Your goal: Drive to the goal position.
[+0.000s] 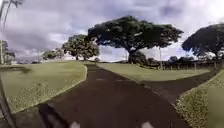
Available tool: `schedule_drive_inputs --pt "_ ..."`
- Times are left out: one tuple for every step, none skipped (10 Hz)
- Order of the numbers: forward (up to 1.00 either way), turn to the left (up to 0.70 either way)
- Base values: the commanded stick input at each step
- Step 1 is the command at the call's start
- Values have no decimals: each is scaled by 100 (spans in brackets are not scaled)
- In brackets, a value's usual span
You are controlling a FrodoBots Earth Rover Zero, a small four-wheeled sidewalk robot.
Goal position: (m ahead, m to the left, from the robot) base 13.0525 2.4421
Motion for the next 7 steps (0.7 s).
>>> schedule_drive_inputs --pt "0 0" --pt "0 0" --pt "0 0" --pt "0 0" --pt "0 0" --pt "0 0" --pt "0 0"
